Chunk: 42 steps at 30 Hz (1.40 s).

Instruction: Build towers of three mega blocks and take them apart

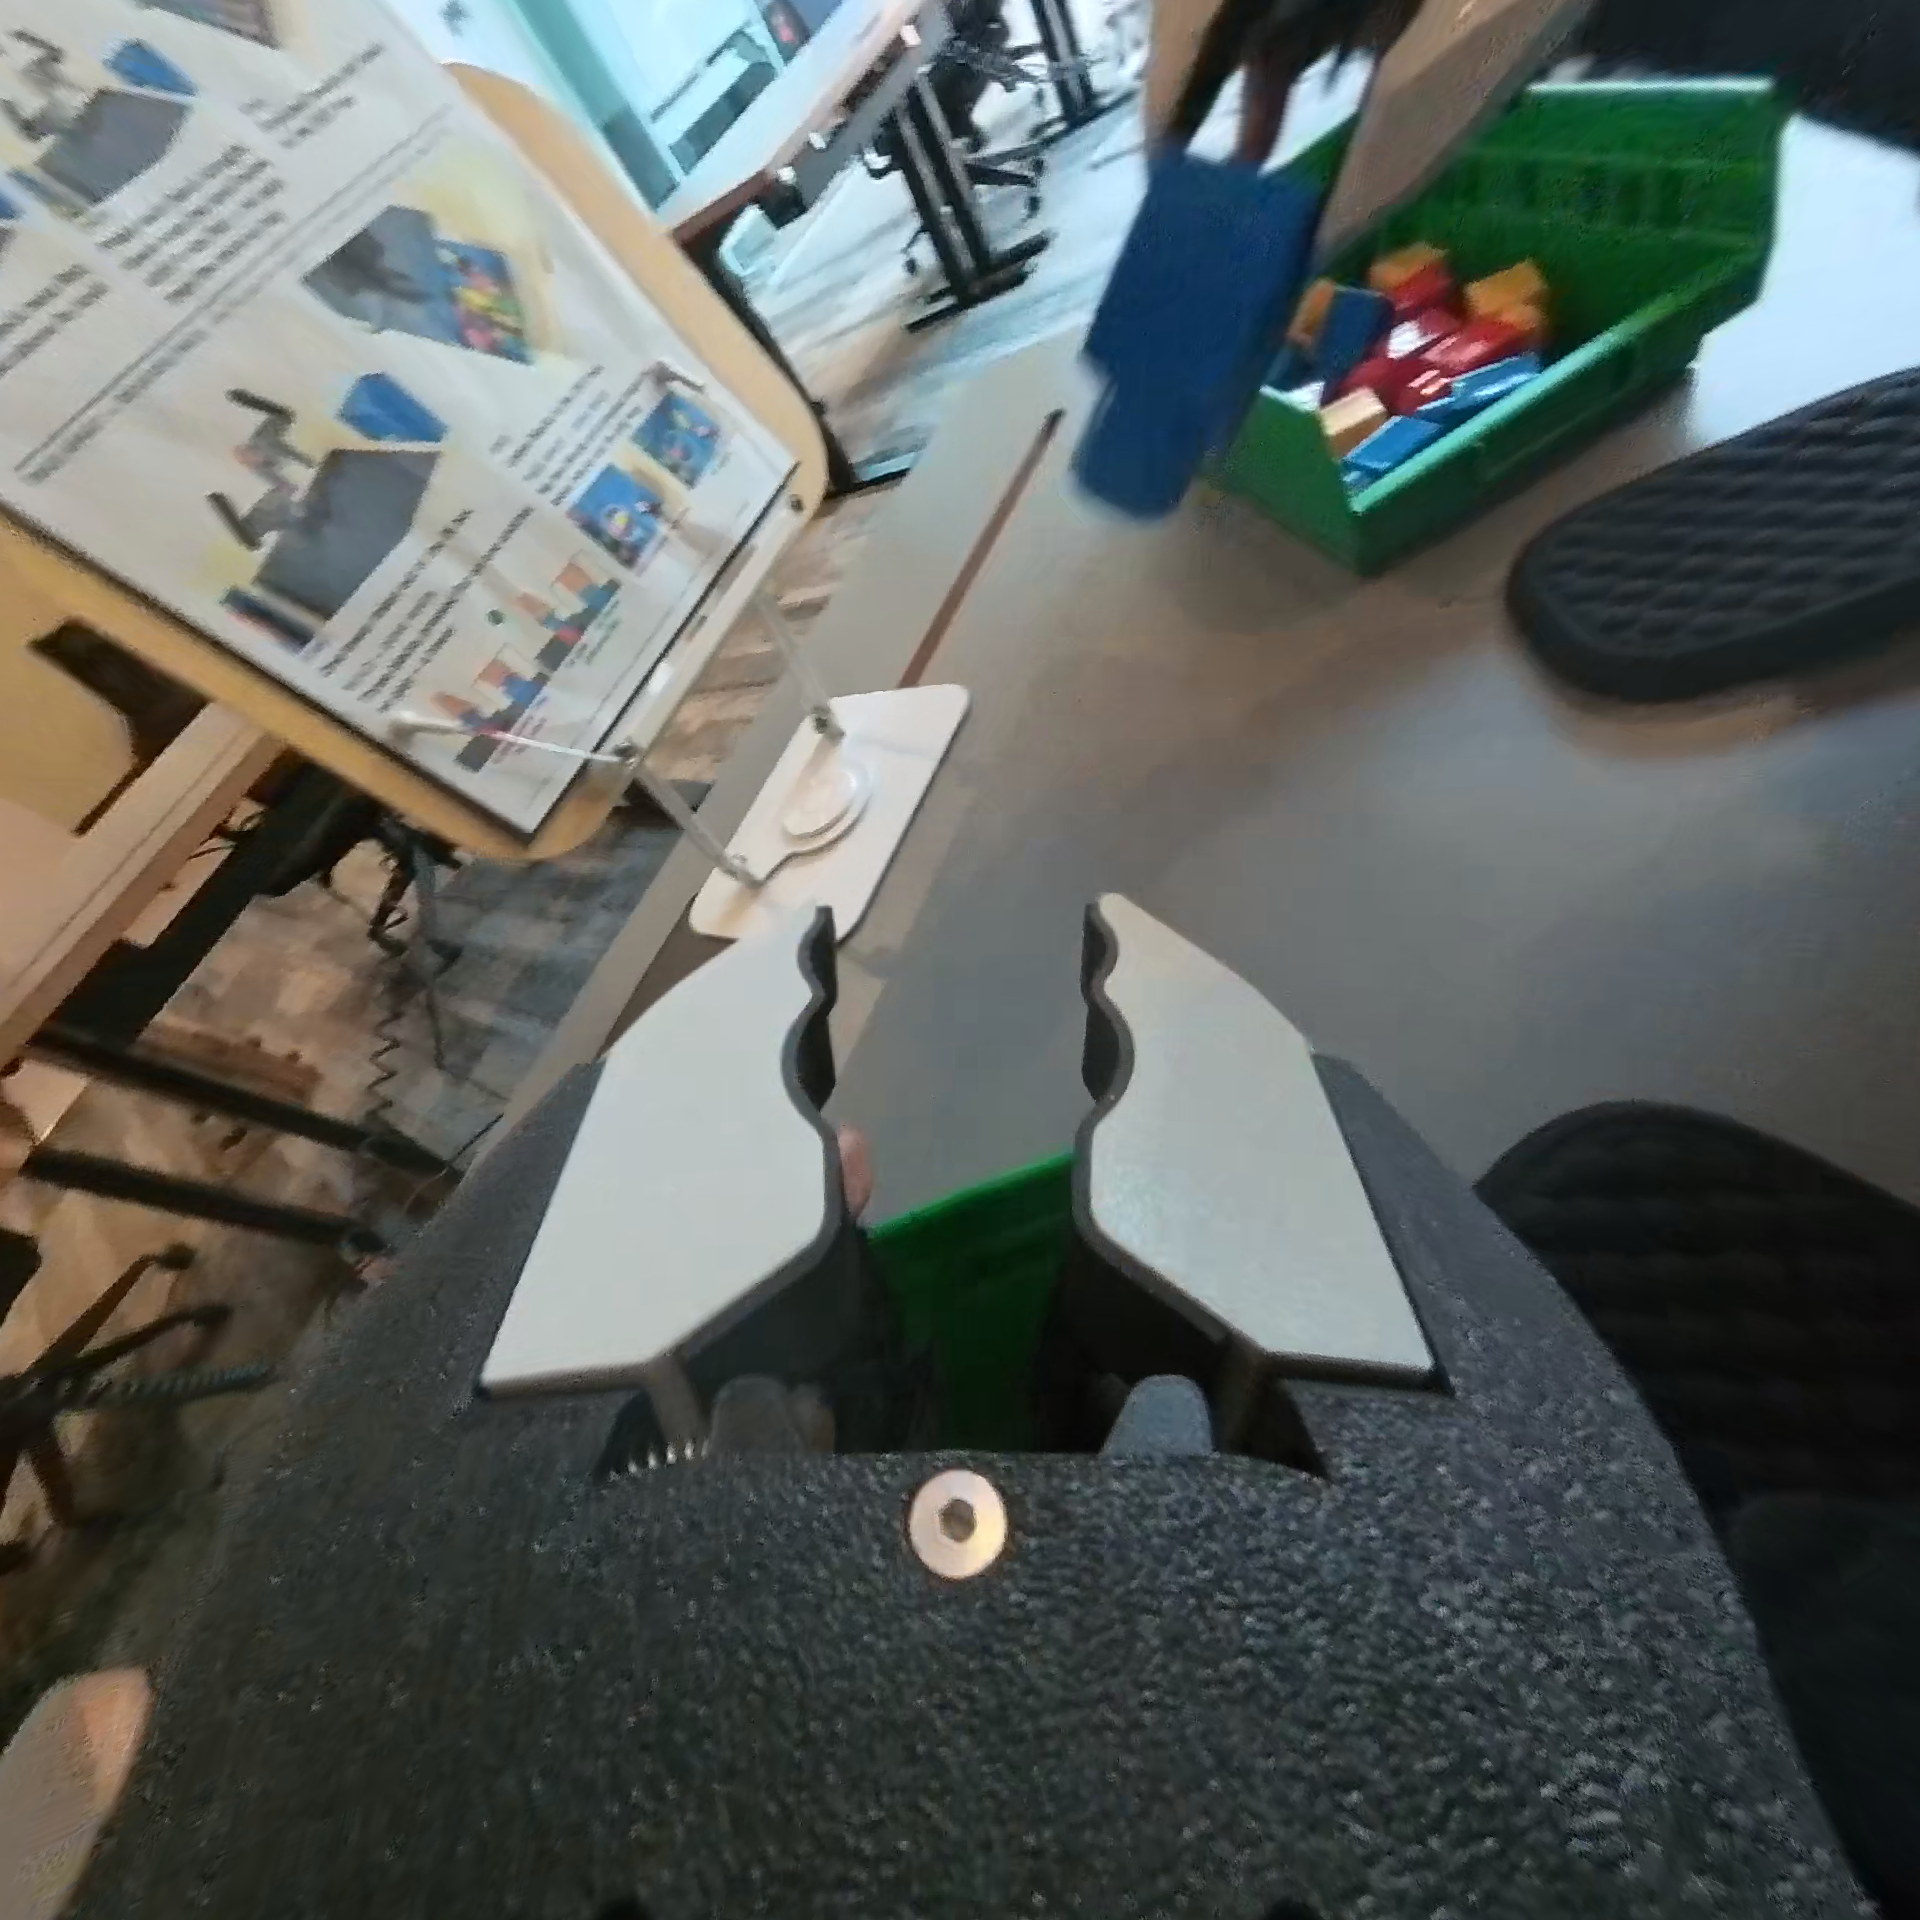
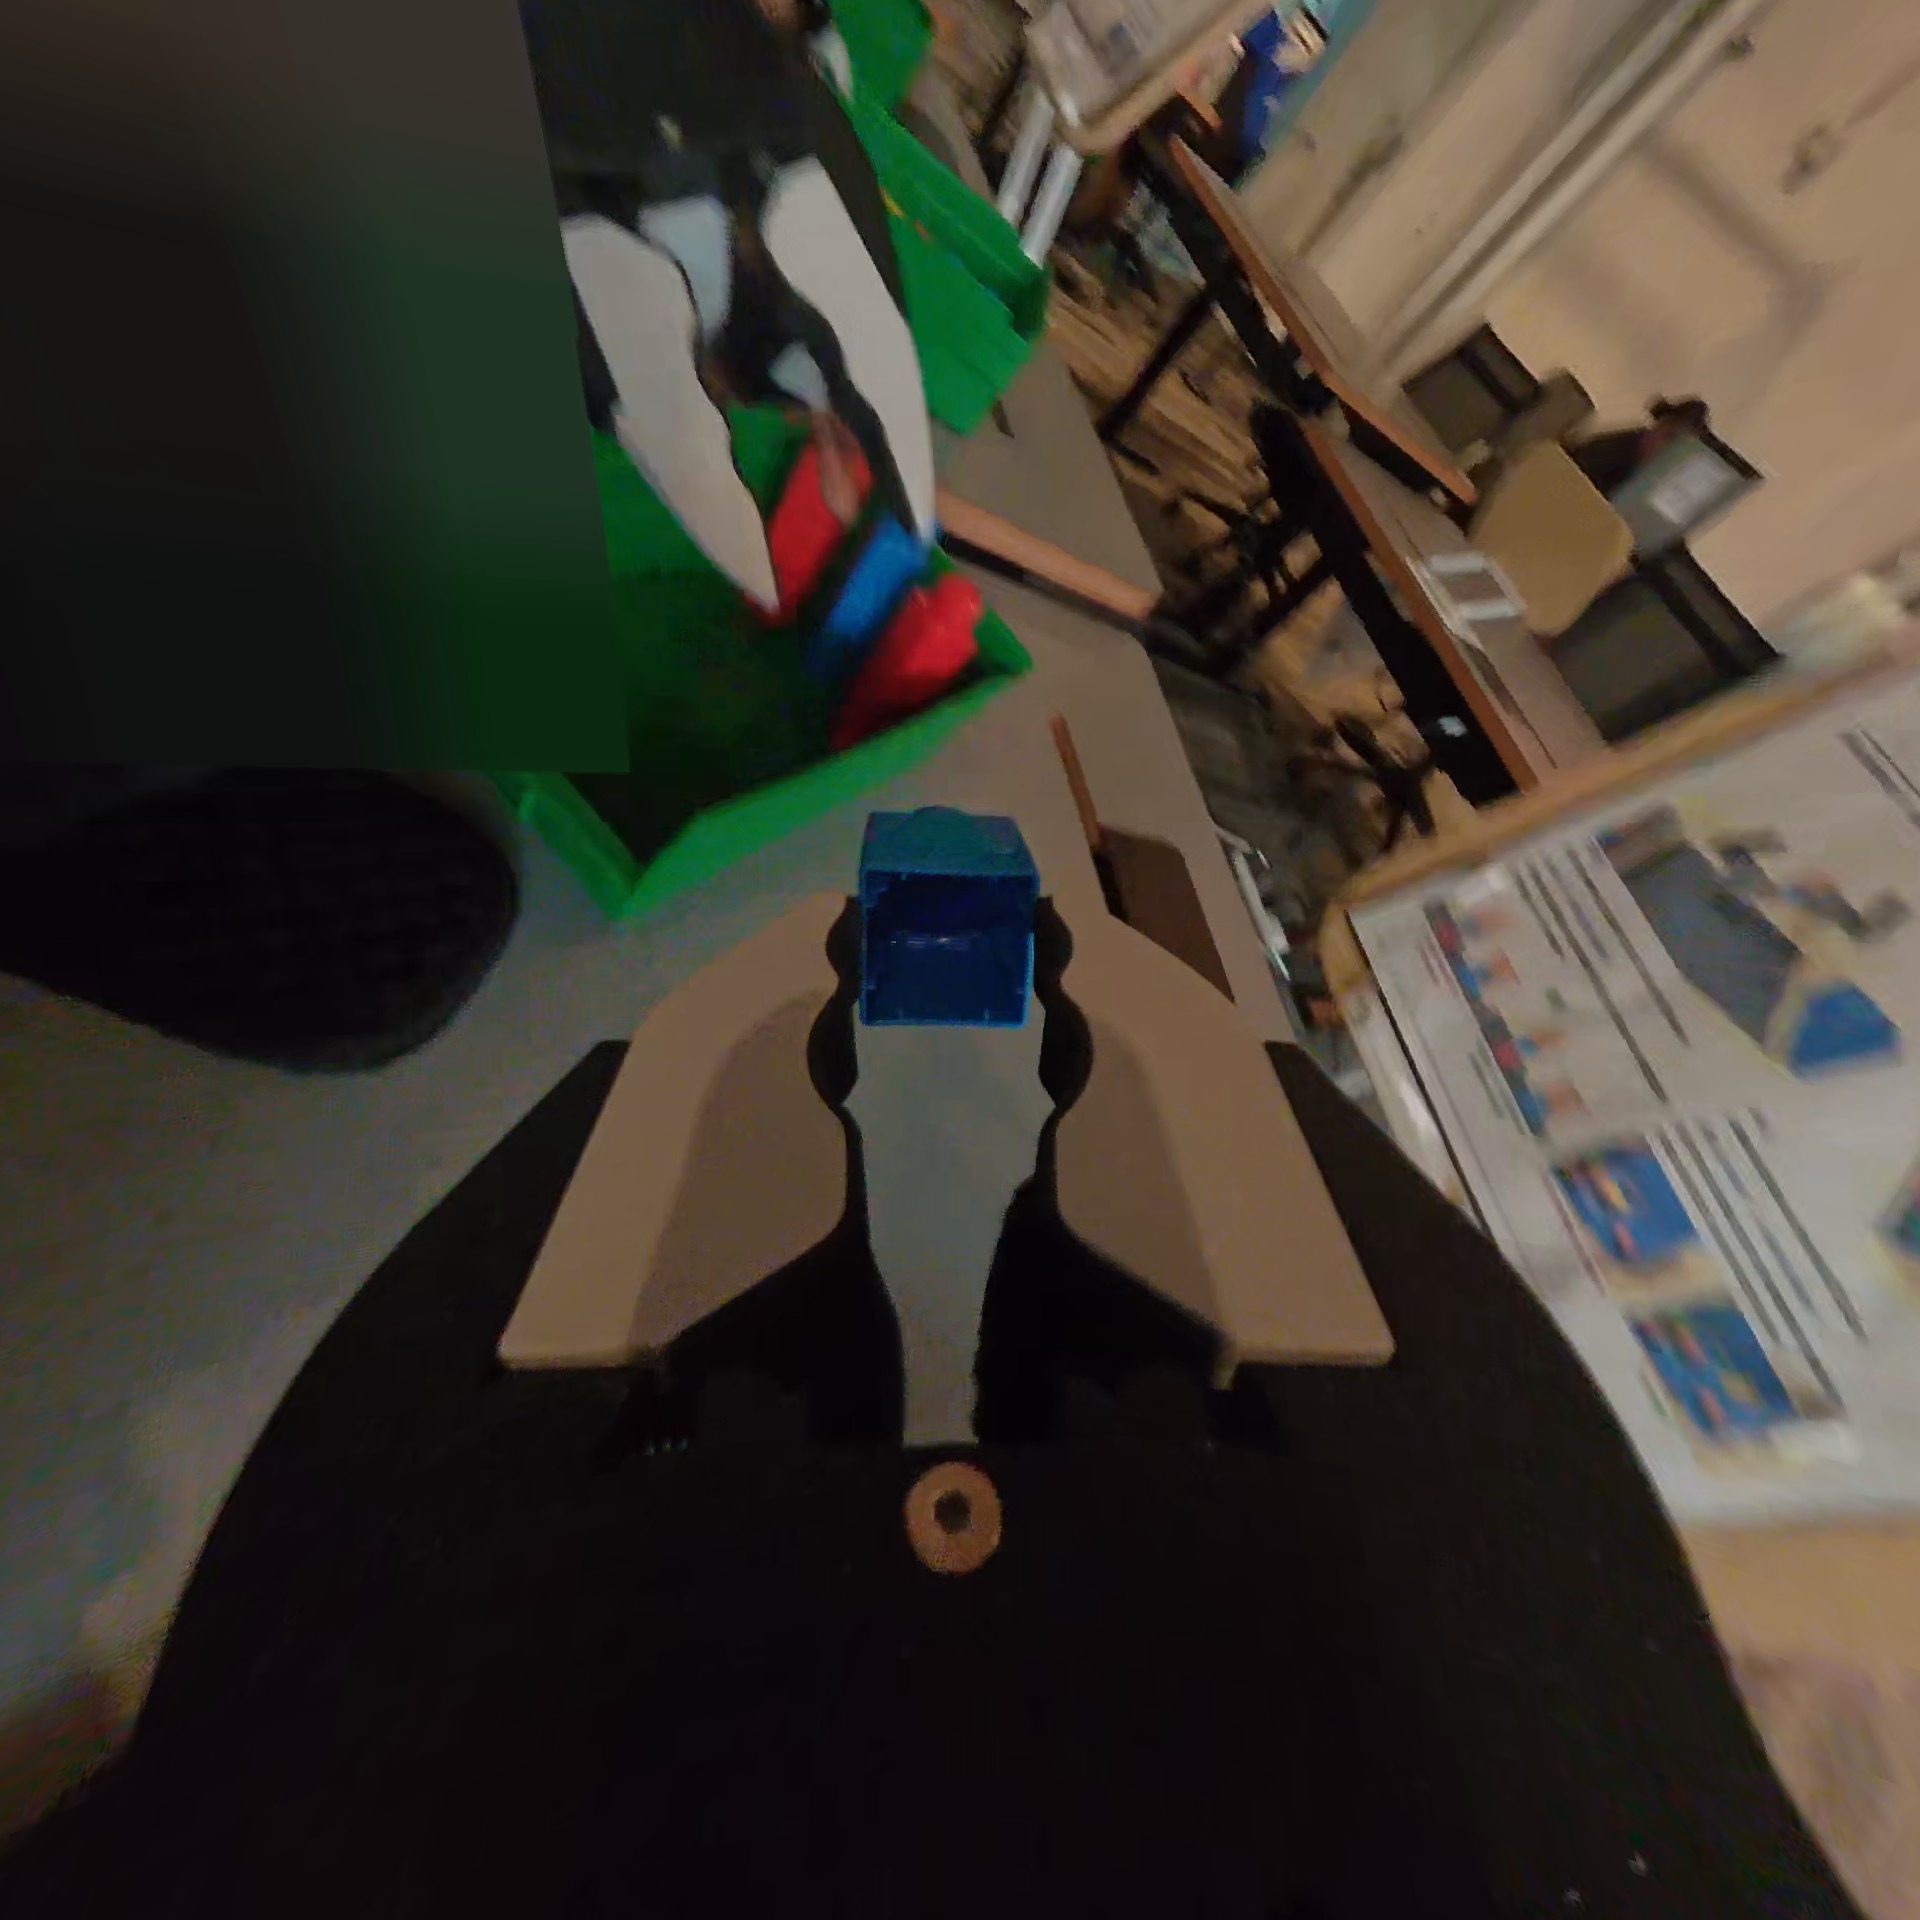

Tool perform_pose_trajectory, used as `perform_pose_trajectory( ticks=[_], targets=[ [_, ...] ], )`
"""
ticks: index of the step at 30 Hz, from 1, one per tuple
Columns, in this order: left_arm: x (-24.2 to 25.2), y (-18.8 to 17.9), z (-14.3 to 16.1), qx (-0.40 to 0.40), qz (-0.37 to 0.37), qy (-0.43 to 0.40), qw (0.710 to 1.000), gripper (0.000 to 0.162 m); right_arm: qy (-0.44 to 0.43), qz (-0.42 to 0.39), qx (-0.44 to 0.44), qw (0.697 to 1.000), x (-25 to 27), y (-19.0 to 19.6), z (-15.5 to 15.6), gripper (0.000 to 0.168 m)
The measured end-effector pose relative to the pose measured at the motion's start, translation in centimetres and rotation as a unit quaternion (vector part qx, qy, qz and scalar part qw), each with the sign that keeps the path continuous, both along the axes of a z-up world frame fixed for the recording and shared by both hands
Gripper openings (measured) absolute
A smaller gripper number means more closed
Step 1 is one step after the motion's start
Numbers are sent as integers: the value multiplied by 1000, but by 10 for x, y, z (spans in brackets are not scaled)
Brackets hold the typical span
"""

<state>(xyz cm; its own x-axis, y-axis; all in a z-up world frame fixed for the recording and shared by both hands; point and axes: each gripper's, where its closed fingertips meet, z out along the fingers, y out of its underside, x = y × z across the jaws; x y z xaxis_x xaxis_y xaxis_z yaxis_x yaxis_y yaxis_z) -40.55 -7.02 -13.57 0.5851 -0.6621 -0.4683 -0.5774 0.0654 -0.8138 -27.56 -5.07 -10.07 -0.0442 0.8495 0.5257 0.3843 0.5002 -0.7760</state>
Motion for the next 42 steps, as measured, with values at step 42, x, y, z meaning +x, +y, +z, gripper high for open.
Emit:
perform_pose_trajectory(
  ticks=[42],
  targets=[
    [-55, 2, 0, 13, 112, -34, 993, 43, -329, -471, -152, 804, 287, 109, -153, 54]
  ],
)
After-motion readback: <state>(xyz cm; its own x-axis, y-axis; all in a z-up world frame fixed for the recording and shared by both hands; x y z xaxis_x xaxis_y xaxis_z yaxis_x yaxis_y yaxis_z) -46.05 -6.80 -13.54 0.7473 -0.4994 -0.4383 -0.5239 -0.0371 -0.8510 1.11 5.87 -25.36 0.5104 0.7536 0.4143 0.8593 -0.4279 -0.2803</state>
